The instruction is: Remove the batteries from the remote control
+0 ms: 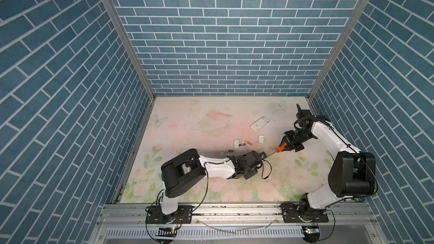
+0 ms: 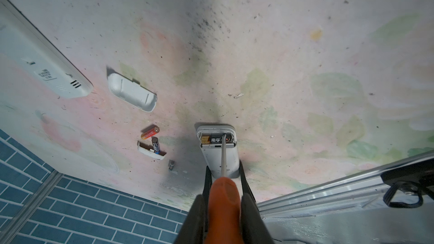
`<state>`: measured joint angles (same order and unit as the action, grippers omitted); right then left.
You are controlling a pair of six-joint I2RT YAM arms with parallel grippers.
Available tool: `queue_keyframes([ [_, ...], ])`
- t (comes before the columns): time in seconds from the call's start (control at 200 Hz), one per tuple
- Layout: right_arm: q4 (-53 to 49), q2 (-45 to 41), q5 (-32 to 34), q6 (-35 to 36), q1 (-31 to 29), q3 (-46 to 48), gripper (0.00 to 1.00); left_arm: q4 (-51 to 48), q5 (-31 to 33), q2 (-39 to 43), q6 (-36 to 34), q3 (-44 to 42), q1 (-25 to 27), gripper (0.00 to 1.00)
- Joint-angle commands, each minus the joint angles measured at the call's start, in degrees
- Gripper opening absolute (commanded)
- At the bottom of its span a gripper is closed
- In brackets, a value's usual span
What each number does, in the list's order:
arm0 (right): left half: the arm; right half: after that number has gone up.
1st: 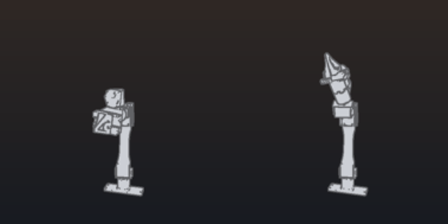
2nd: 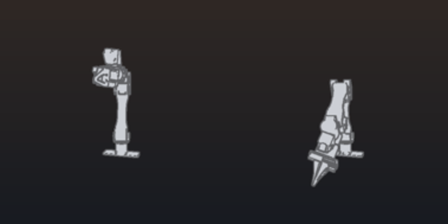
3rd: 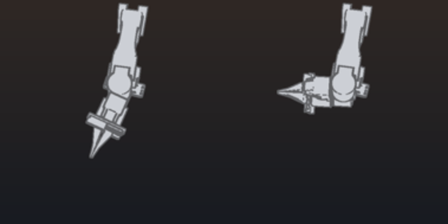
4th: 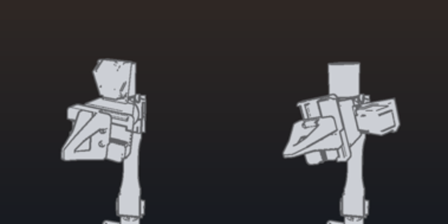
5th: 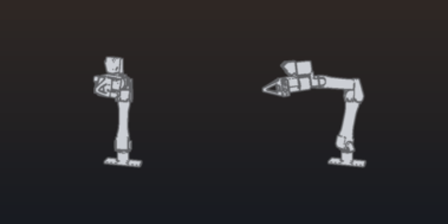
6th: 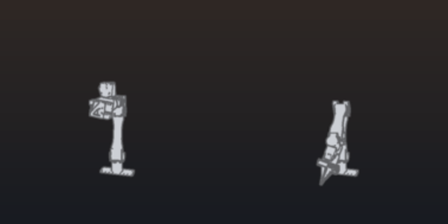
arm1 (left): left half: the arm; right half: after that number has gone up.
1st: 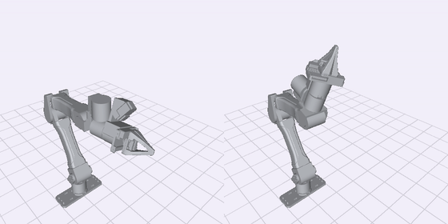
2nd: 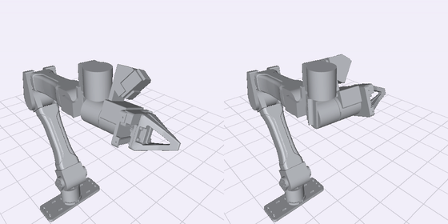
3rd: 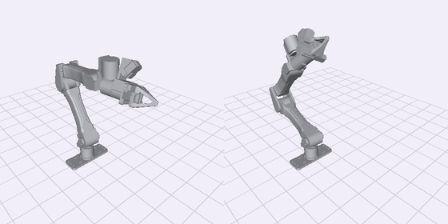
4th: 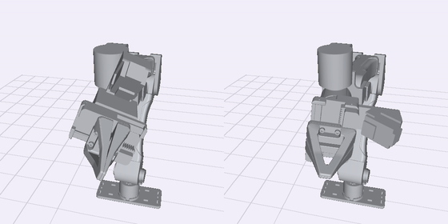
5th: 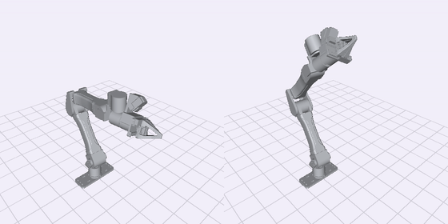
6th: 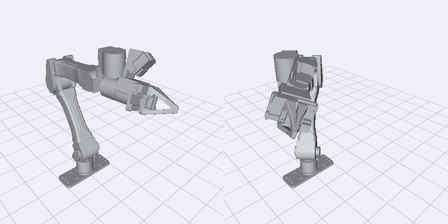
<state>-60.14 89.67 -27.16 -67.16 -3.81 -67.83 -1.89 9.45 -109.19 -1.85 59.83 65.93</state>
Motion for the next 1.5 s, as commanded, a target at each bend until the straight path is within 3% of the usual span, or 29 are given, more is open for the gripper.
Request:
queue_keyframes([
  [0.0,8.5,2.6,-7.6,-0.6,-2.4,4.1,0.00,-7.8,-4.2,-7.9,-4.7,-3.4,0.9,0.24],
  [0.375,8.1,2.7,-10.5,0.2,-1.4,5.4,0.00,-6.7,-4.2,-8.0,-4.1,-4.1,0.9,0.24],
  [0.62,0.9,7.1,-6.5,9.4,0.9,0.1,0.00,-5.8,-4.3,-7.7,-4.1,-5.4,0.9,0.24],
  [1.495,1.8,12.6,-7.2,19.0,5.1,-1.3,0.00,-3.9,-2.8,-6.0,-2.9,-8.1,0.9,0.24],
])
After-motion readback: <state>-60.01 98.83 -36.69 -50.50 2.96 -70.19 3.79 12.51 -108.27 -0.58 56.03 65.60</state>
